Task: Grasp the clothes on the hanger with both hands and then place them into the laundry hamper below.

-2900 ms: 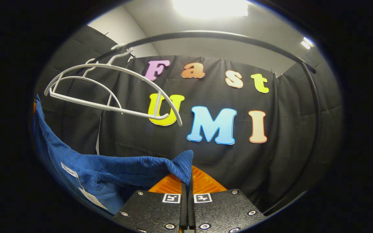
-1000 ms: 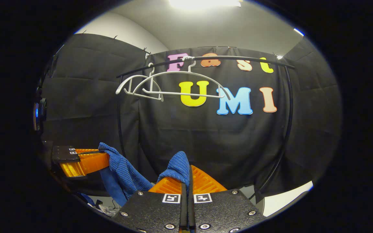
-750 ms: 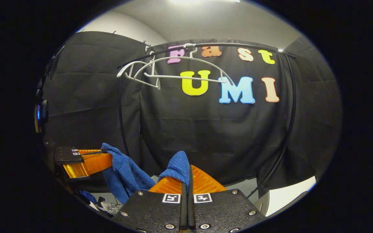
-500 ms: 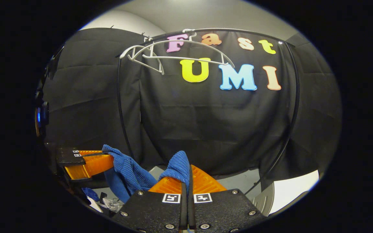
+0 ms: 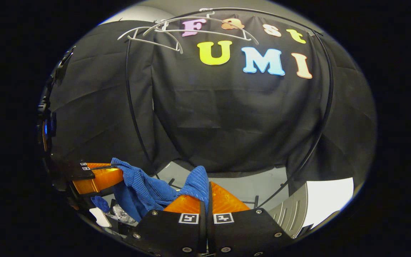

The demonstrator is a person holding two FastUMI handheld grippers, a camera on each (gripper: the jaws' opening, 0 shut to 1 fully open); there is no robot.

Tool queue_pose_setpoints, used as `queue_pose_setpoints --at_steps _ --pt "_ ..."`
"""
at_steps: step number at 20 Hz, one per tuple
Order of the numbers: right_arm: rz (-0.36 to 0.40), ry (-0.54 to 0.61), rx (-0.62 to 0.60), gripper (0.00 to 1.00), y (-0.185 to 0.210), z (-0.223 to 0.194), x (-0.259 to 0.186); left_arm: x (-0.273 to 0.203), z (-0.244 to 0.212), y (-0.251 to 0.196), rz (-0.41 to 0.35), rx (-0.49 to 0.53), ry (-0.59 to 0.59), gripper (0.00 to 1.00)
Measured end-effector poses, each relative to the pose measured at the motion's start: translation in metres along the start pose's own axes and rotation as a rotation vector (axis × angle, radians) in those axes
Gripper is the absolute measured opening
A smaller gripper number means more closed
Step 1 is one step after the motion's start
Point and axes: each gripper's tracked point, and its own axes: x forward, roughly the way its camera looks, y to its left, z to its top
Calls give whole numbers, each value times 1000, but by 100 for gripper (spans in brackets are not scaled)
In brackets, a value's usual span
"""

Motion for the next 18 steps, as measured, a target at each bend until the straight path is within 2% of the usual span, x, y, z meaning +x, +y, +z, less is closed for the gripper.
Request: queue_pose_setpoints --at_steps 8,11,13,15,18 --pt "11 146 28 5 0 -45 12 24 -27 -5 41 16 179 1" --pt "18 203 30 10 0 -58 13 26 -32 -11 24 17 237 4" --pt "33 224 42 20 3 -66 14 19 -42 -13 25 5 273 11" --pt "31 215 43 48 3 -63 10 26 -55 -13 25 -2 288 39" --pt "11 216 47 86 -4 -64 6 23 -51 -7 50 9 280 81"
